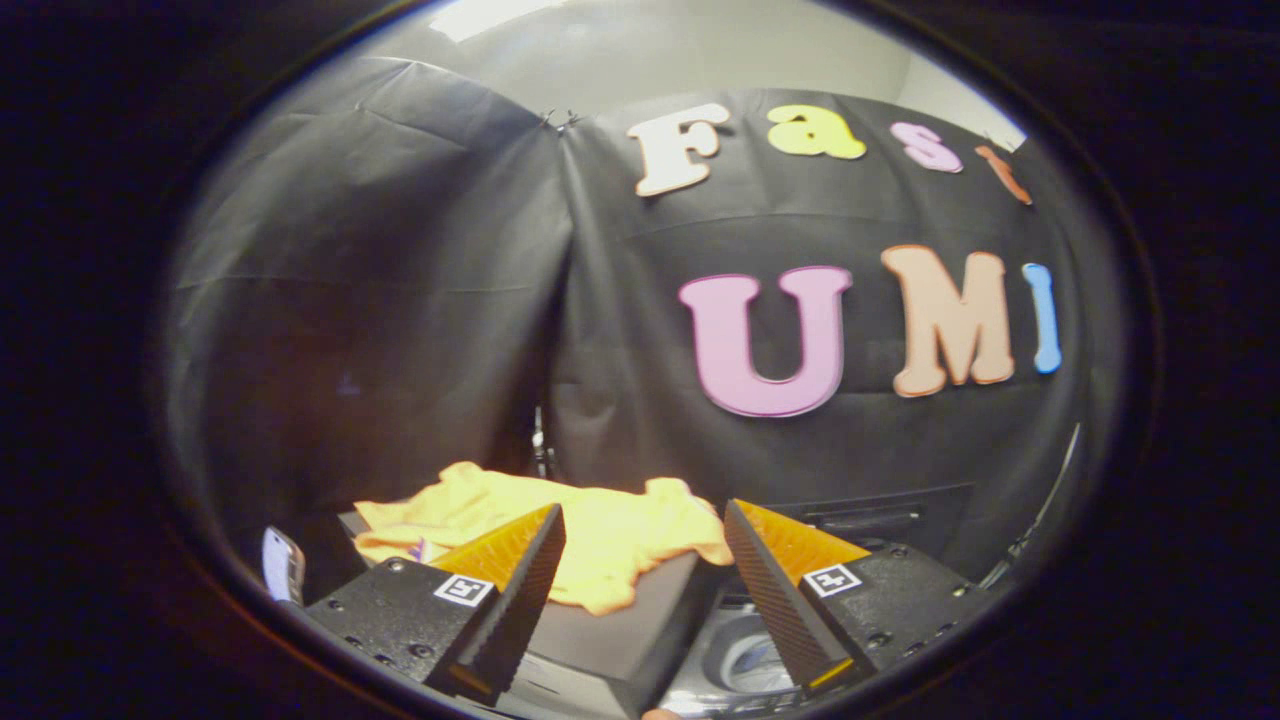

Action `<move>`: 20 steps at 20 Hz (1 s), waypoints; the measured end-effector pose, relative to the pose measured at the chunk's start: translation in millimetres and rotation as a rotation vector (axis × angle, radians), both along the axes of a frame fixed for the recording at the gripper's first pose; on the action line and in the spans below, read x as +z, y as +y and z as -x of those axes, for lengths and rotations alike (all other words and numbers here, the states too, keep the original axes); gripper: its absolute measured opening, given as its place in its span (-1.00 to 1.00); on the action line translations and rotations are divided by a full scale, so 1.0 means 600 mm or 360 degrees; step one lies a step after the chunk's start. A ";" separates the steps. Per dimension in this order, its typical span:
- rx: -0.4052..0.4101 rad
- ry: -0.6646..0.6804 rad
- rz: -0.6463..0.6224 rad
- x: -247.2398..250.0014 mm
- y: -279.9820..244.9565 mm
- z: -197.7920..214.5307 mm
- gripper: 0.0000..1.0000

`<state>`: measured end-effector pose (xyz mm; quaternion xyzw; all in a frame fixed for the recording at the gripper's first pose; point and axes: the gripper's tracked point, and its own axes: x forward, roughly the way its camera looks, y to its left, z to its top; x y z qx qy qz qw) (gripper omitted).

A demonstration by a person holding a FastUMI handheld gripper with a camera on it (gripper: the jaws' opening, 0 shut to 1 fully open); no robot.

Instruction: Put the clothes into the washing machine and then close the washing machine lid.

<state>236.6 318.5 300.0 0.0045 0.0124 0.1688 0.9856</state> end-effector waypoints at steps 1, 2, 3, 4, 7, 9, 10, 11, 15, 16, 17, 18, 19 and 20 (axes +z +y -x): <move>0.0023 0.0036 0.0032 0.004 0.027 -0.015 0.93; 0.0058 0.0074 0.0073 0.004 0.058 -0.028 0.93; 0.0095 0.0130 0.0110 -0.002 0.088 -0.039 0.92; 0.0140 0.0207 0.0141 -0.011 0.118 -0.047 0.92; 0.0236 0.0453 0.0206 -0.066 0.189 -0.070 0.91; 0.0270 0.0622 0.0226 -0.106 0.222 -0.085 0.89; 0.0288 0.0692 0.0249 -0.128 0.232 -0.093 0.89; 0.0285 0.0743 0.0290 -0.143 0.233 -0.100 0.89; 0.0282 0.0852 0.0429 -0.190 0.240 -0.107 0.89; 0.0289 0.0881 0.0458 -0.202 0.242 -0.107 0.89; 0.0323 0.0941 0.0486 -0.216 0.244 -0.098 0.81; 0.0336 0.0891 0.0450 -0.203 0.250 -0.100 0.72; 0.0360 0.0917 0.0452 -0.211 0.256 -0.104 0.41; 0.0370 0.0928 0.0466 -0.214 0.256 -0.101 0.10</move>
